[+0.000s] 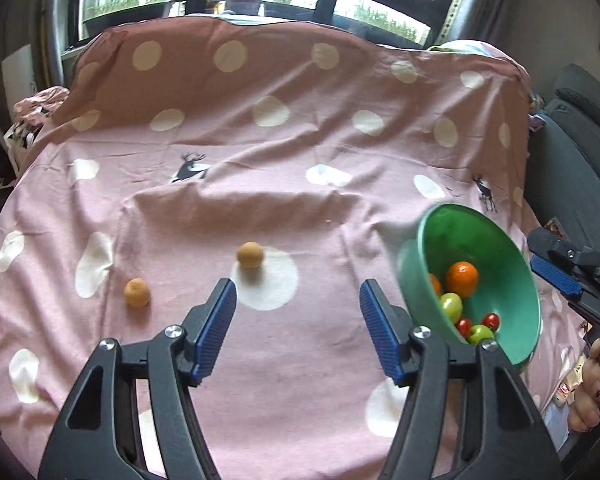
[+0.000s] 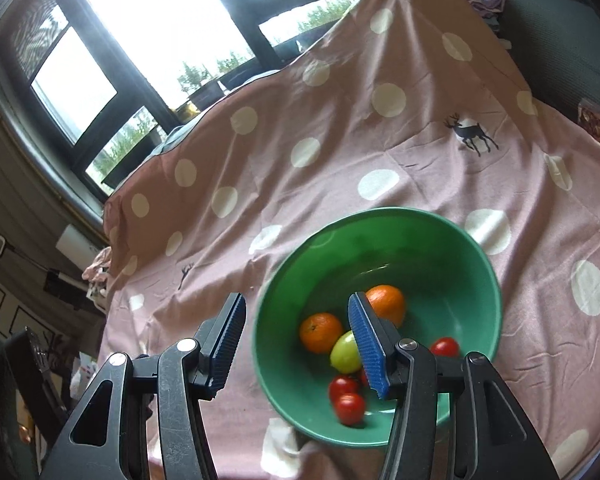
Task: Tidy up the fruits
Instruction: 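Open the right tool to drop the tomato into the bowl, then move the right tool to the small tan round fruit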
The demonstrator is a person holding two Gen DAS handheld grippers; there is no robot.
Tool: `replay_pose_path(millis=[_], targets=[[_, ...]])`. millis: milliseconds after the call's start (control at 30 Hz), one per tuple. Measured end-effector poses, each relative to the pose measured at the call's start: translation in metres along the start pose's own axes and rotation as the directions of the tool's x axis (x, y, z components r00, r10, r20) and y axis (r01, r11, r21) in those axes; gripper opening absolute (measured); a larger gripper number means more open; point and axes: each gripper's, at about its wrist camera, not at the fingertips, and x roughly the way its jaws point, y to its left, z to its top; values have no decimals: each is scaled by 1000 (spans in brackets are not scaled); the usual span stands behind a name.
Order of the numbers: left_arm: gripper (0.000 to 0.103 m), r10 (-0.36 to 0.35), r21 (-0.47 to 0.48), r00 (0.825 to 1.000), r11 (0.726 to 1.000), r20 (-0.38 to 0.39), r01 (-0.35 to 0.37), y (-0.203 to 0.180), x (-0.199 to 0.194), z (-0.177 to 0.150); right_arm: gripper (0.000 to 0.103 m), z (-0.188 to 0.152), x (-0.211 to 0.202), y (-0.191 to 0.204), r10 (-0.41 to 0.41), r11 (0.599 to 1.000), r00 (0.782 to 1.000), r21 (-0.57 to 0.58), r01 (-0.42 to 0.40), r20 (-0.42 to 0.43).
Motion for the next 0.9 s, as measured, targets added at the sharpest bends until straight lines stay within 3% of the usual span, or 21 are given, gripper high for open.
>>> replay_pose_path(millis=[133, 267, 467, 600, 767, 900], targets=[[64, 61, -32, 998, 998, -3, -61, 43, -3, -1, 54, -8, 17, 33, 34, 997, 999, -66, -36, -27], [62, 109, -76, 993, 991, -34, -111, 84, 5, -2, 54, -17, 50, 69, 70, 987, 990, -135, -86, -119], [51, 106, -110, 991, 987, -79, -114, 111, 26, -1, 54, -28, 130, 109, 104, 977, 937, -143, -159, -335], [41, 102, -129, 984, 984, -146, -121, 120, 47, -1, 49, -36, 173, 131, 43, 975, 921, -184, -124, -388], [40, 113, -126, 982, 983, -154, -133, 123, 56, 0, 48, -46, 208, 138, 10, 977, 903, -189, -100, -429], [40, 79, -133, 984, 986, -159, -100, 122, 60, 0, 44, -51, 219, 137, -30, 975, 908, -214, -66, -417]])
